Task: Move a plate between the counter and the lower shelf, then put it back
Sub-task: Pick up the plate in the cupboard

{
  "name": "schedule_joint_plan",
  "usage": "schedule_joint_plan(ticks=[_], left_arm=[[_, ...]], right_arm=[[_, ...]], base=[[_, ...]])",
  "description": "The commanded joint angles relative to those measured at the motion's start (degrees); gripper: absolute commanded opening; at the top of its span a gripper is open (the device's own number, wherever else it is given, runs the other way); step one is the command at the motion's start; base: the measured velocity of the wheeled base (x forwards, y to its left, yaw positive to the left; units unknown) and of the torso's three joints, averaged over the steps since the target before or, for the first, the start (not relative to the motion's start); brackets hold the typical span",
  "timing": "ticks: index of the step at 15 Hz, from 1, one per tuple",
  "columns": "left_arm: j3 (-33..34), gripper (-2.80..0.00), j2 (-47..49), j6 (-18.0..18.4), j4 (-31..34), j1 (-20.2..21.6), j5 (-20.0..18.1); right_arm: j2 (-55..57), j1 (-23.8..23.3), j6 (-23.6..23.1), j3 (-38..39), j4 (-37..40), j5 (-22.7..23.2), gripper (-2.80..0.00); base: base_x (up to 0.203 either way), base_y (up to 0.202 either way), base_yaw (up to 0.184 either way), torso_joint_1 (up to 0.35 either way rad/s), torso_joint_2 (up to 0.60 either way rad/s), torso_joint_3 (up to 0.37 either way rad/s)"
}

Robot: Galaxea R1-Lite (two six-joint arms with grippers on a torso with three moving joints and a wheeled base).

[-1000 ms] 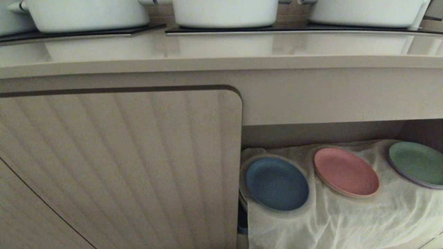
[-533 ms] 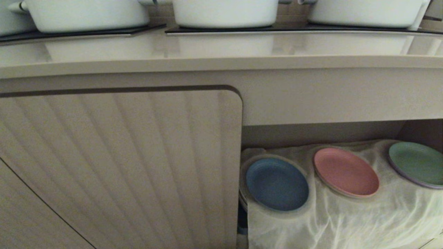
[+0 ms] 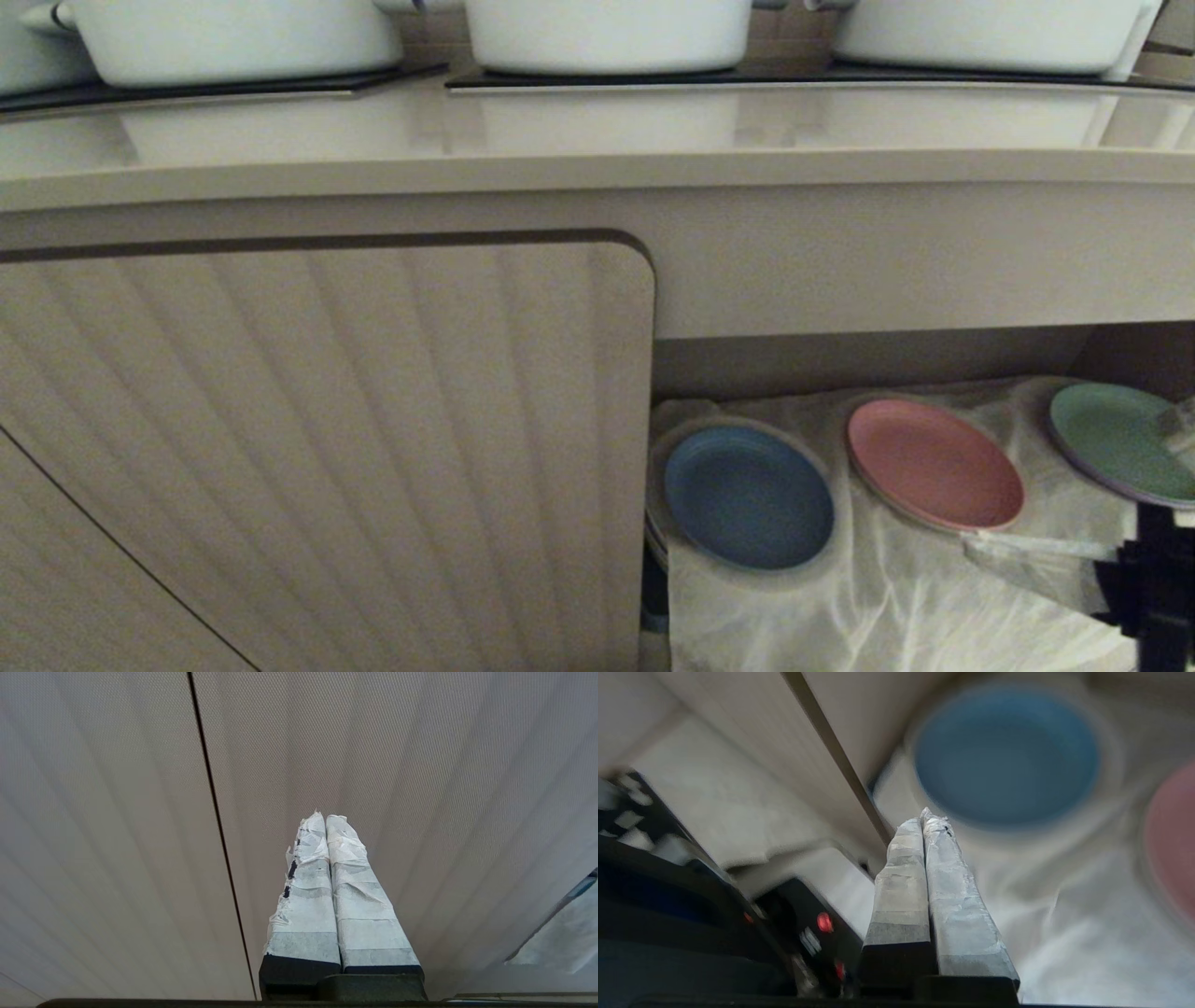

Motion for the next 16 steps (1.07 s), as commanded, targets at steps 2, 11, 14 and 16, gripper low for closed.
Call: schedule_joint_plan(ticks=[2, 11, 14, 16], left_arm=[[0.0, -2.80, 0.0, 0.0, 0.0, 0.0, 0.0], [0.0, -2.80, 0.0, 0.0, 0.0, 0.0, 0.0], [0.0, -2.80, 0.0, 0.0, 0.0, 0.0, 0.0], [0.0, -2.80, 0.0, 0.0, 0.0, 0.0, 0.0]], right_arm=[[11.2, 2.4, 0.0, 1.6, -1.2, -6.9, -2.80], [25.2, 5.3, 0.2, -0.1, -1.3, -18.4, -2.80], [28.7, 6.4, 1.0, -2.1, -1.2, -19.8, -2.80], [29.9, 8.3, 5.9, -3.9, -1.3, -20.2, -2.80]], base=[[0.000, 0.000, 0.000, 0.000, 0.00, 0.000], [0.000, 0.000, 0.000, 0.000, 0.00, 0.000], [0.000, 0.000, 0.000, 0.000, 0.00, 0.000], [0.000, 0.000, 0.000, 0.000, 0.00, 0.000]])
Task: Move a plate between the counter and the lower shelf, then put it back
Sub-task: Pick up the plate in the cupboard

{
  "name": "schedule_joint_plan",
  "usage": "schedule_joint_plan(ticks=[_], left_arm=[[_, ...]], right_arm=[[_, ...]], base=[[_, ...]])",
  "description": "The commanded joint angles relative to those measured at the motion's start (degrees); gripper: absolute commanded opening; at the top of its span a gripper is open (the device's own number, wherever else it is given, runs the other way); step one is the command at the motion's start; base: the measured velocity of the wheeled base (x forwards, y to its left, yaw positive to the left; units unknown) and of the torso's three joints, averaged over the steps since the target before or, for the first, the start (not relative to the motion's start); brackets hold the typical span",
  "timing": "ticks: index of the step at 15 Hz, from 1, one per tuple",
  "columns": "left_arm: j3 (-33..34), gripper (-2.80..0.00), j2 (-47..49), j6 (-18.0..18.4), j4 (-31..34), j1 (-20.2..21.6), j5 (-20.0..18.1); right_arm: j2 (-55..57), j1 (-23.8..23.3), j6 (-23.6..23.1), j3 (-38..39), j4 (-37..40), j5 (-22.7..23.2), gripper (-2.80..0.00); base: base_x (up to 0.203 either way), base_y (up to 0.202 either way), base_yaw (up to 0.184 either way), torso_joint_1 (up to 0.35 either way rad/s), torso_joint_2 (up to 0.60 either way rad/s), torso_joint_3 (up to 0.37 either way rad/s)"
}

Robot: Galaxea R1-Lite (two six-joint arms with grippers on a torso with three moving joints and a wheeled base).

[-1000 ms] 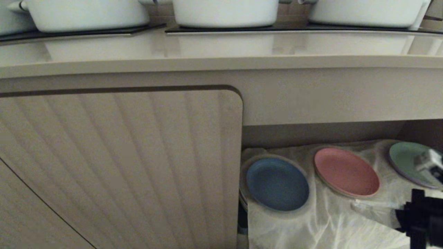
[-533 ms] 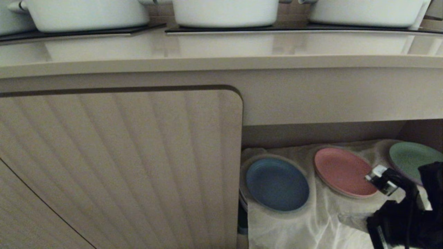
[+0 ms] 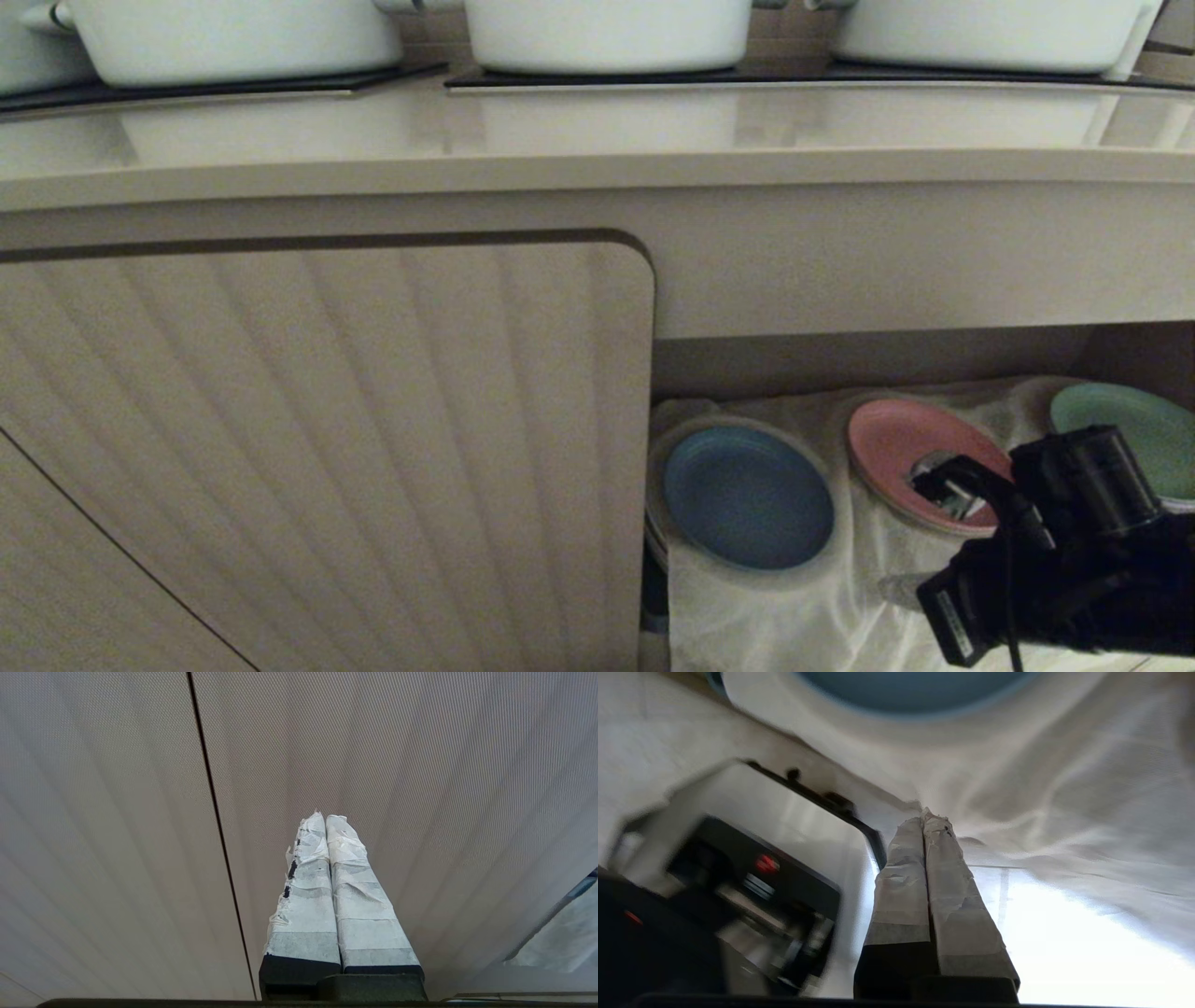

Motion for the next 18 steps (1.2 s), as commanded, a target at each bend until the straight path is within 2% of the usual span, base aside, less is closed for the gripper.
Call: schedule_joint_plan(ticks=[1, 3, 6, 11, 18], left_arm=[[0.0, -2.80, 0.0, -0.1, 0.0, 0.0, 0.0], [0.0, -2.80, 0.0, -0.1, 0.0, 0.0, 0.0], [0.0, -2.80, 0.0, 0.0, 0.0, 0.0, 0.0], [0.0, -2.80, 0.0, -0.1, 0.0, 0.0, 0.0], [0.0, -2.80, 0.0, -0.1, 0.0, 0.0, 0.0]], right_arm=[[2.9, 2.6, 5.0, -2.4, -0.1, -1.6, -2.80], [3.9, 4.5, 8.1, -3.0, -0.1, -4.4, -2.80], [3.9, 4.6, 8.8, -2.4, -0.6, -4.4, -2.80], [7.6, 4.3, 14.4, -6.0, -1.3, -4.6, -2.80], [12.8, 1.6, 15.0, -10.2, -1.4, -5.3, -2.80]], base=[[0.000, 0.000, 0.000, 0.000, 0.00, 0.000], [0.000, 0.000, 0.000, 0.000, 0.00, 0.000], [0.000, 0.000, 0.000, 0.000, 0.00, 0.000], [0.000, 0.000, 0.000, 0.000, 0.00, 0.000], [0.000, 0.000, 0.000, 0.000, 0.00, 0.000]])
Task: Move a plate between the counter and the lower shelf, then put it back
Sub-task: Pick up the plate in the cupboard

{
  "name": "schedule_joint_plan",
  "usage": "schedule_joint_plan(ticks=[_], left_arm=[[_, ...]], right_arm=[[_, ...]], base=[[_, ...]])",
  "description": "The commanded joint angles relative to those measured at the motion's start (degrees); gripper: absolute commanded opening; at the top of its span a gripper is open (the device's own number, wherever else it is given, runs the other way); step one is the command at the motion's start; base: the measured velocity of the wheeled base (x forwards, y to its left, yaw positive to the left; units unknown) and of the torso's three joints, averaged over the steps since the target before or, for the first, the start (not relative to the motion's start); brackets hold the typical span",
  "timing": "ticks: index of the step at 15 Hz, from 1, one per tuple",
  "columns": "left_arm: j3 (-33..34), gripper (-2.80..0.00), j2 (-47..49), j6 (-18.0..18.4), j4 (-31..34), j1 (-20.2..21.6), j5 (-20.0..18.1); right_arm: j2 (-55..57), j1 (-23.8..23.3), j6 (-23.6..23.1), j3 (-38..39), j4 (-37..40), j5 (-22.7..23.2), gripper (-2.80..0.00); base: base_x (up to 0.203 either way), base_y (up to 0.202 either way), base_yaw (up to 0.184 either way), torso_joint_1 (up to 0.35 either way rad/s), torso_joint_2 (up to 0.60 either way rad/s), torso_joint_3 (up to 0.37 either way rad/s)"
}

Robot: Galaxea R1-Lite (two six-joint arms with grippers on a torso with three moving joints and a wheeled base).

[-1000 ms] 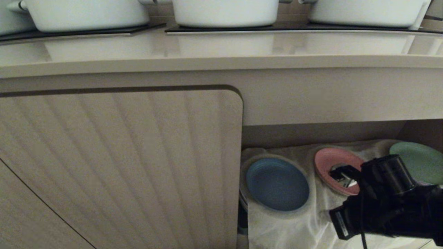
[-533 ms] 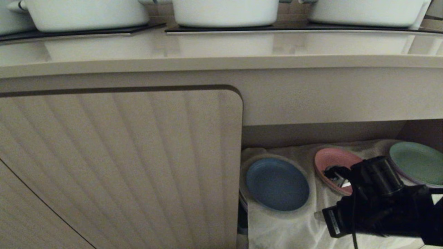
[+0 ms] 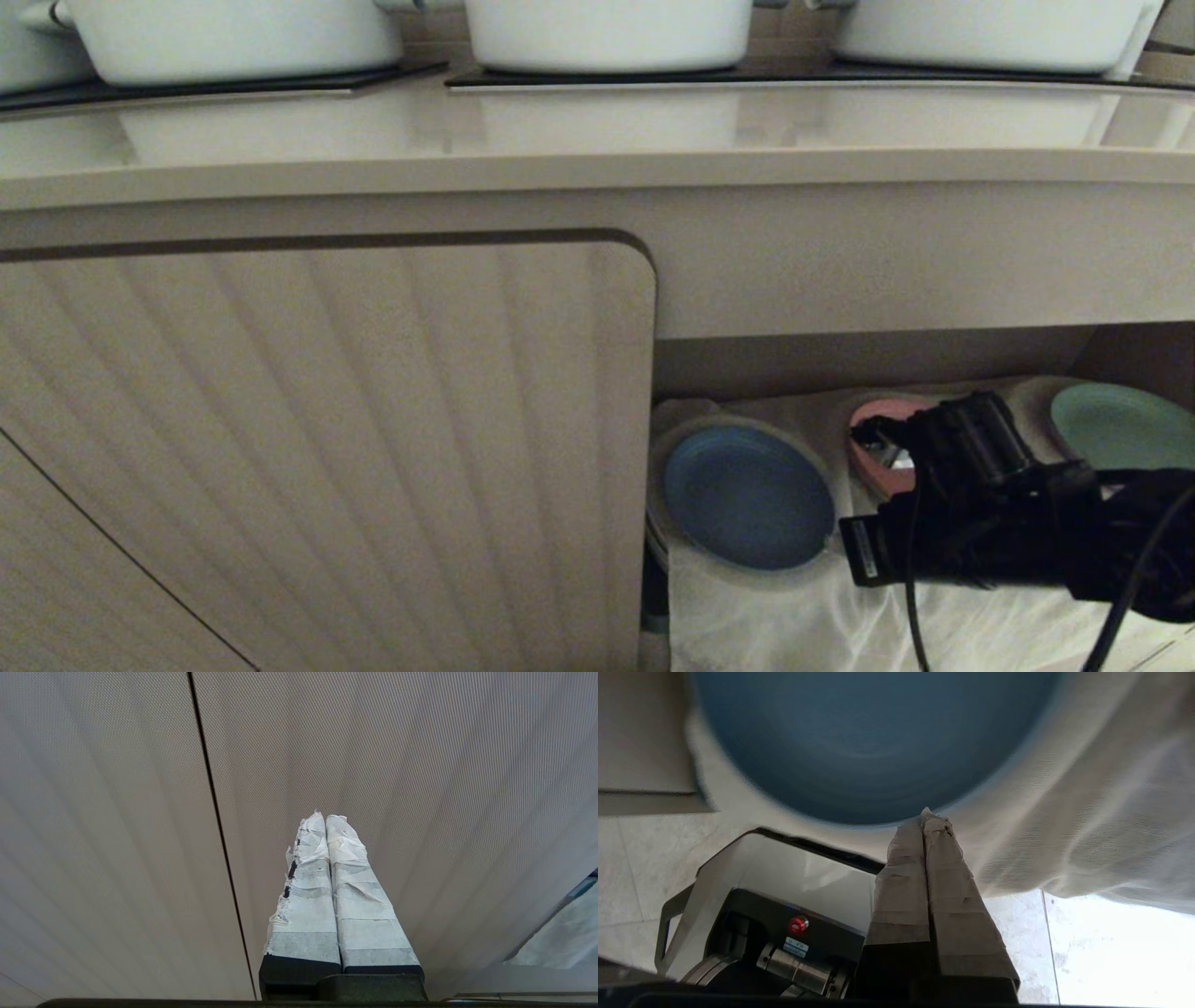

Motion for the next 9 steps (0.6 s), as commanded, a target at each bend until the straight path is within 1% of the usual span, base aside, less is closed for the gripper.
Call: schedule_joint_plan(ticks=[1, 5, 6, 9], left_arm=[[0.0, -2.80, 0.0, 0.0, 0.0, 0.0, 0.0], [0.0, -2.80, 0.0, 0.0, 0.0, 0.0, 0.0], [0.0, -2.80, 0.0, 0.0, 0.0, 0.0, 0.0], [0.0, -2.80, 0.0, 0.0, 0.0, 0.0, 0.0]], right_arm=[[1.6, -1.6, 0.1, -0.4, -0.1, 0.2, -2.80], [3.1, -3.8, 1.0, -3.7, 0.5, 0.3, -2.80], [3.2, -4.1, 1.1, -4.2, 0.8, 0.3, 0.00], [3.9, -4.2, 1.1, -4.3, 0.3, 0.3, 0.00]], base=[[0.000, 0.000, 0.000, 0.000, 0.00, 0.000], [0.000, 0.000, 0.000, 0.000, 0.00, 0.000], [0.000, 0.000, 0.000, 0.000, 0.00, 0.000], [0.000, 0.000, 0.000, 0.000, 0.00, 0.000]])
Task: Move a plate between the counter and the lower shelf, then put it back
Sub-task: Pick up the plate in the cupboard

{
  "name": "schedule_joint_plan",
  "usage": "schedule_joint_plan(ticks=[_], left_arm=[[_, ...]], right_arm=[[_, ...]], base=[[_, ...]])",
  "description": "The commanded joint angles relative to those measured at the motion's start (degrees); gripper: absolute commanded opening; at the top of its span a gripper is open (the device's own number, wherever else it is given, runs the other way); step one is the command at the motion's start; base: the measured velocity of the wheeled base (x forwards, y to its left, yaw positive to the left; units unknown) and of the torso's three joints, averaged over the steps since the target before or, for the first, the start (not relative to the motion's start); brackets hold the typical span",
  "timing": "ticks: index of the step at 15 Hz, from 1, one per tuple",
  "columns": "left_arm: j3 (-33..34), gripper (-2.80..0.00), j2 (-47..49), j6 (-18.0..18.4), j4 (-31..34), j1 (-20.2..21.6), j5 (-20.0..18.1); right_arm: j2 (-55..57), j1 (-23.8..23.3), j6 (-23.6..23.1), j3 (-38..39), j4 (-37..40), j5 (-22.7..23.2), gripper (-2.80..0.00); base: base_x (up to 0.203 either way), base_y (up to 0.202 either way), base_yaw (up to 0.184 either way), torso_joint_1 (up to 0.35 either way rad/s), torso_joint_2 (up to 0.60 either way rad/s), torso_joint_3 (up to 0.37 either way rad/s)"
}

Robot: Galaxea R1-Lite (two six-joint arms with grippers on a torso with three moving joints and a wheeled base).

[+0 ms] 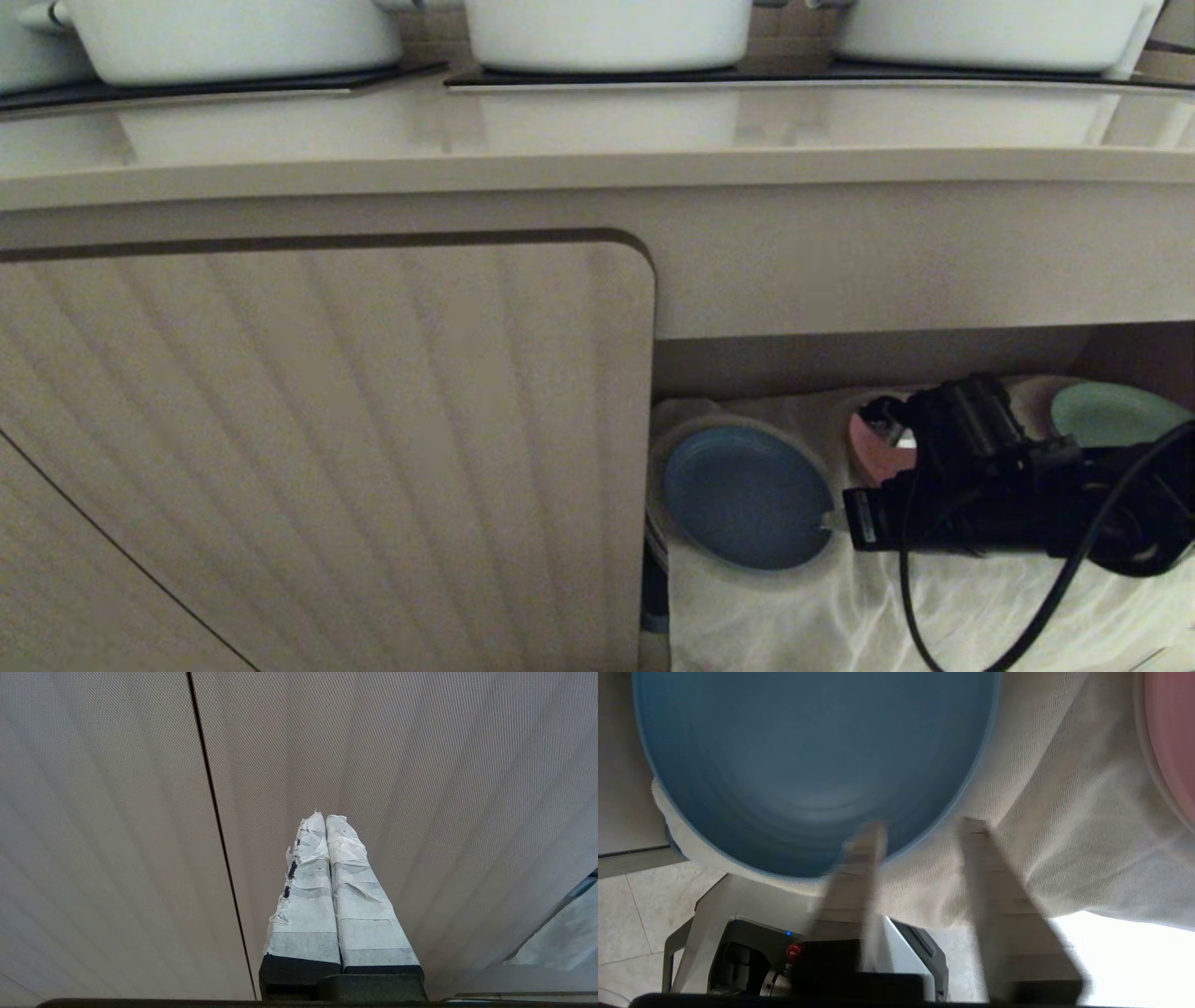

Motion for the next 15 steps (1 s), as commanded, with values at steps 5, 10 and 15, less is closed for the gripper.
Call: schedule_joint_plan(ticks=[5, 10, 15], left_arm=[[0.0, -2.80, 0.0, -0.1, 0.0, 0.0, 0.0], [0.0, -2.80, 0.0, -0.1, 0.0, 0.0, 0.0], [0.0, -2.80, 0.0, -0.1, 0.0, 0.0, 0.0]], right_arm=[[1.6, 0.0, 2.0, -0.9, -0.9, 0.0, 0.00], [3.1, 0.7, 4.3, -3.2, -0.9, 0.0, 0.00], [3.2, 1.2, 4.2, -3.0, -0.9, -0.1, 0.00]], base=[[0.000, 0.000, 0.000, 0.000, 0.00, 0.000], [0.000, 0.000, 0.000, 0.000, 0.00, 0.000], [0.000, 0.000, 0.000, 0.000, 0.00, 0.000]])
